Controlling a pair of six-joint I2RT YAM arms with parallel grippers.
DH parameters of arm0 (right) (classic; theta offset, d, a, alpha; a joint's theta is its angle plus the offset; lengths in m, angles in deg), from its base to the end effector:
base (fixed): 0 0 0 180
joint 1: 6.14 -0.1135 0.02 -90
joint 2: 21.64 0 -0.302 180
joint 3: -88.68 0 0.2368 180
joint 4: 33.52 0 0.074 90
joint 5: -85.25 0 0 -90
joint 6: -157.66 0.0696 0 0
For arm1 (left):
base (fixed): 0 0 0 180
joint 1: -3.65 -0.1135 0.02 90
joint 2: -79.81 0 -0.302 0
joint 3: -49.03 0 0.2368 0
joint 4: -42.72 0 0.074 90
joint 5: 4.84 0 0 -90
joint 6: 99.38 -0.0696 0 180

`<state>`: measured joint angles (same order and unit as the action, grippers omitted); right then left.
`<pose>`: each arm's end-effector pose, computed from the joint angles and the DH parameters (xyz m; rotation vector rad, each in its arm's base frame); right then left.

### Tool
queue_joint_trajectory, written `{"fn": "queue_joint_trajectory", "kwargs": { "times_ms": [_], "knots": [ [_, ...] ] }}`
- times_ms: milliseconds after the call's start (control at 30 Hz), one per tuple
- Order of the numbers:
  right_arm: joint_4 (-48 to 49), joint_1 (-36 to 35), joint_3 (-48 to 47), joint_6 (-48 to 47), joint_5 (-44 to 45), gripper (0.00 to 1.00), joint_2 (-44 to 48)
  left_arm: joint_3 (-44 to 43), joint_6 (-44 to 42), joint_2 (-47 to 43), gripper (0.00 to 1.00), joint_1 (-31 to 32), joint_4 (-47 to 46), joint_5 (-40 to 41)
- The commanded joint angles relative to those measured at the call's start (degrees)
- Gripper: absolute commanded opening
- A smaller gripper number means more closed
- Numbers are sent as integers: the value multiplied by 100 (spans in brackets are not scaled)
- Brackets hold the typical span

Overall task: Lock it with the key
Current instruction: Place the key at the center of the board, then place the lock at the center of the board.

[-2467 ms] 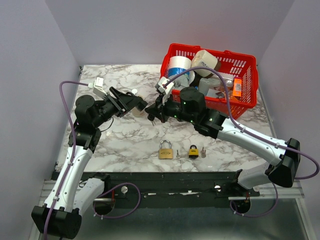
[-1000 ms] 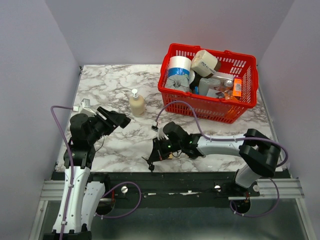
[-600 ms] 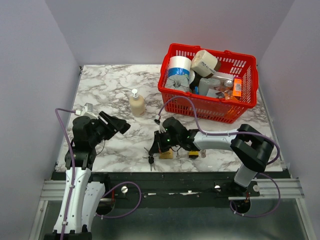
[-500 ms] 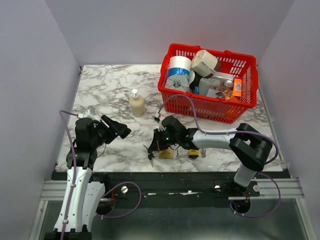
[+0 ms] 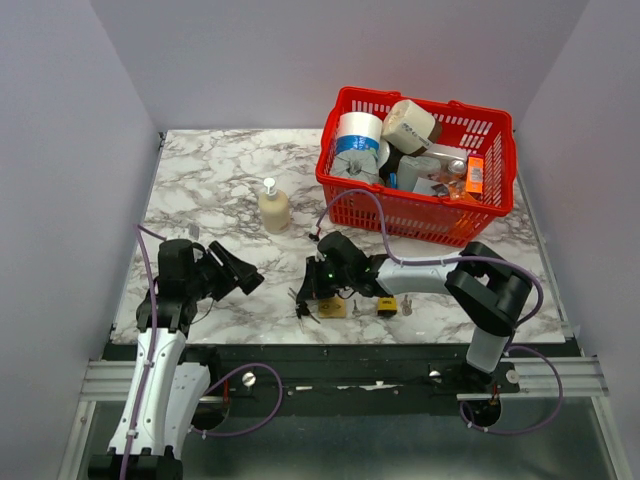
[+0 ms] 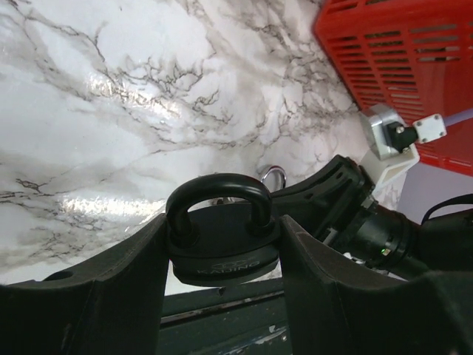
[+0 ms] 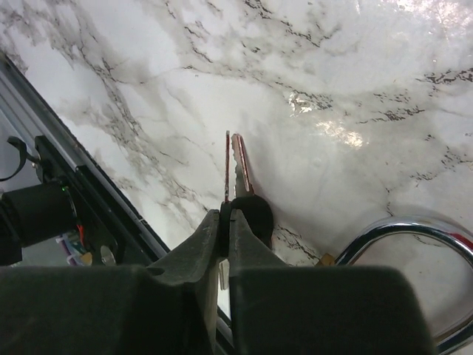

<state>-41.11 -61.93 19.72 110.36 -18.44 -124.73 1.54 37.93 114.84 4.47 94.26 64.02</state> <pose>0.2057 0.3319 0.1805 -0.4280 2.5242 1.0682 0.1114 -0.0267 0.2504 -0.7308 2.2271 -0.8511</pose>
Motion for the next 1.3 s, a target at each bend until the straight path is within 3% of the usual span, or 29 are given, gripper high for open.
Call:
{"fn": "queue_joint_trajectory", "kwargs": {
  "times_ms": [0, 100, 167, 267, 633, 867, 1100, 1267],
  "knots": [
    [-59, 15, -266, 72, 165, 44, 69, -14, -362, 345, 0, -29, 461, -373],
    [-269, 15, -468, -15, 174, 75, 280, 3, -616, 723, 0, -38, 822, -504],
    [-349, 16, -487, -33, 244, 86, 560, -14, -696, 882, 0, -38, 962, -470],
    [-436, 16, -496, -86, 323, 93, 999, -145, -846, 1120, 0, 41, 1025, -216],
    [-595, 15, -742, -1772, 631, 99, 2230, -462, -1101, 2701, 0, 1183, 1078, 673],
    [-437, 68, -338, -2310, 824, 100, 2846, -1357, -1250, 3835, 0, 1842, 1068, 814],
    [-419, 253, -127, -2459, 825, 100, 3137, -1622, -1365, 4810, 0, 1992, 1086, 858],
    [-367, 306, -65, -2582, 754, 100, 3269, -1631, -1435, 4952, 0, 2097, 1244, 858]
  ]
}}
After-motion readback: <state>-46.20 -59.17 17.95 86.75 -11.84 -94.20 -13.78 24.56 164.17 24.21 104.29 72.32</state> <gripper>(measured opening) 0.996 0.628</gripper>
